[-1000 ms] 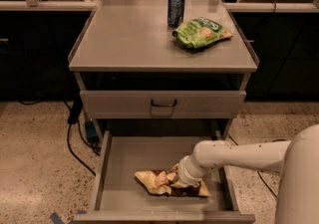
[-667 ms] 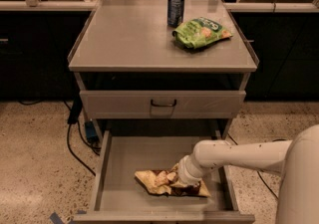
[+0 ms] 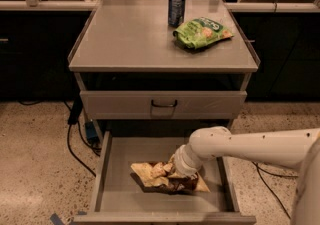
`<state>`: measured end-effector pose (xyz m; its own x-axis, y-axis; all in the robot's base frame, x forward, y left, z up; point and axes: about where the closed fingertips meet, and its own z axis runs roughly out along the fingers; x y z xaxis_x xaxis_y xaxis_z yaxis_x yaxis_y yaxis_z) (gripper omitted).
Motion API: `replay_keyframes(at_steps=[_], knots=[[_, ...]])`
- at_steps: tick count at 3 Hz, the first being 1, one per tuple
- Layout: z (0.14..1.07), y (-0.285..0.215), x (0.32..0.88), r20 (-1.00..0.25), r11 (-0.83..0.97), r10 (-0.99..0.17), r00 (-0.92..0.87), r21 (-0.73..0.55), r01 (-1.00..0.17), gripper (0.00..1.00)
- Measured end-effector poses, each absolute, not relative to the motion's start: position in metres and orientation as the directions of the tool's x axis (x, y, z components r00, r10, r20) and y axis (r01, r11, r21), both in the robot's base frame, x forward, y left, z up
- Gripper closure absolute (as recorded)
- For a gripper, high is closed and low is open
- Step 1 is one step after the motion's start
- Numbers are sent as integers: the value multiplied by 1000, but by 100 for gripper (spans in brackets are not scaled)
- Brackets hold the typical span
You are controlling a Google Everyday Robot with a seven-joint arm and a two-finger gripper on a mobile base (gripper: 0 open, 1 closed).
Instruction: Pick brown chip bag from middle drawer and place on counter
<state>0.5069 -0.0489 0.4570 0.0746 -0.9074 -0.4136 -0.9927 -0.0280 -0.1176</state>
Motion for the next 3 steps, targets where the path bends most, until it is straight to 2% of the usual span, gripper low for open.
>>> replay_keyframes(at_steps=[2,3], knots=[[561,-31,526,-336,-78,-929,155,-229,-970,100],[566,-32,526,-345,-85,-924,163,-232,-969,100]])
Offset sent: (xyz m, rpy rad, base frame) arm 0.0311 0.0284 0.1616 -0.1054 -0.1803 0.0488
